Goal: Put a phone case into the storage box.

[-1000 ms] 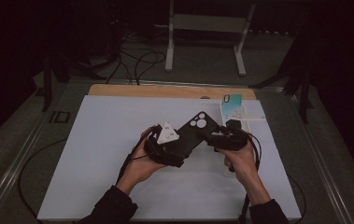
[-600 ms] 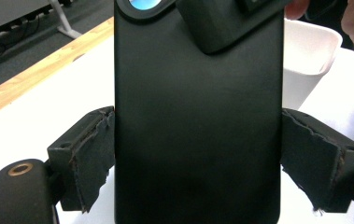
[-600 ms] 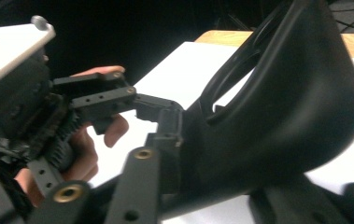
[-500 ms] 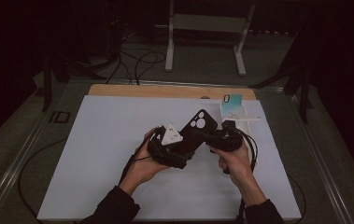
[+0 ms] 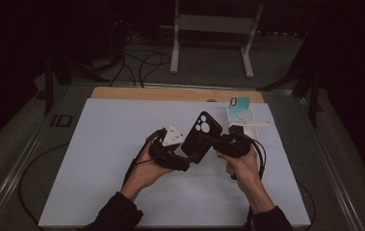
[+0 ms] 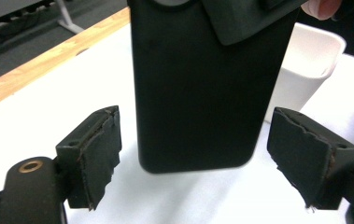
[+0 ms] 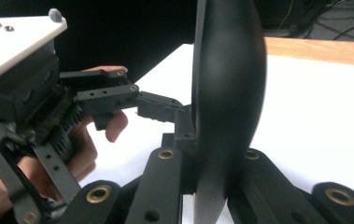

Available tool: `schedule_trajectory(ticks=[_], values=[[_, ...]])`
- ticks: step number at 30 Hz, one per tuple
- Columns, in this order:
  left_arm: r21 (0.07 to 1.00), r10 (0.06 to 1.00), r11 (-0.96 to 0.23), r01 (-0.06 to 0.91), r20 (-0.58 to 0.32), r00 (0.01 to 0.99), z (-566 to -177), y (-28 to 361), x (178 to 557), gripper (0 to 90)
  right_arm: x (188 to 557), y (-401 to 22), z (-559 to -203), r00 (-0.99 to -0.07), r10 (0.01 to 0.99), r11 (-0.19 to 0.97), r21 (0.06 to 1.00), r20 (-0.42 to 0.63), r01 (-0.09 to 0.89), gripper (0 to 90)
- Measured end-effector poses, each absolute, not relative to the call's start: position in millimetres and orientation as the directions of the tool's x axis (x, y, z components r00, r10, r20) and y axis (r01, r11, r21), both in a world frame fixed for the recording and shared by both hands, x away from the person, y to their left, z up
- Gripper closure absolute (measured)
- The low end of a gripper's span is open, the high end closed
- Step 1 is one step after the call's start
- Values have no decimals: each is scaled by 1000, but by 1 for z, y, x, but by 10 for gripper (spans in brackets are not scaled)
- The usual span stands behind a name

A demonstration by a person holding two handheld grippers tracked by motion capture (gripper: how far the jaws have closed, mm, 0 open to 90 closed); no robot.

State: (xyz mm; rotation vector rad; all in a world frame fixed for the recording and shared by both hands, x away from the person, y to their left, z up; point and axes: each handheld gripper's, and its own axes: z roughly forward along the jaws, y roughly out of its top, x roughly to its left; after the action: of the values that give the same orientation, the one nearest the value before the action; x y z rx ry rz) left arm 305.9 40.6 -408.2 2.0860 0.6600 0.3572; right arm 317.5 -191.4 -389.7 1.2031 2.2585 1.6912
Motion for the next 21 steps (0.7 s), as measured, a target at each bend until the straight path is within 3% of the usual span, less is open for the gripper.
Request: schedule_trajectory(ticks=[13,21], values=[[825,569,-438,358,-54,821,-412,56,311,153,314,-196,-384,-709,630,129,857,318,499,862],[832,553,-429,352,-67,831,-415,61,311,206,306,-200,-377,-761,592,175,880,265,442,859]])
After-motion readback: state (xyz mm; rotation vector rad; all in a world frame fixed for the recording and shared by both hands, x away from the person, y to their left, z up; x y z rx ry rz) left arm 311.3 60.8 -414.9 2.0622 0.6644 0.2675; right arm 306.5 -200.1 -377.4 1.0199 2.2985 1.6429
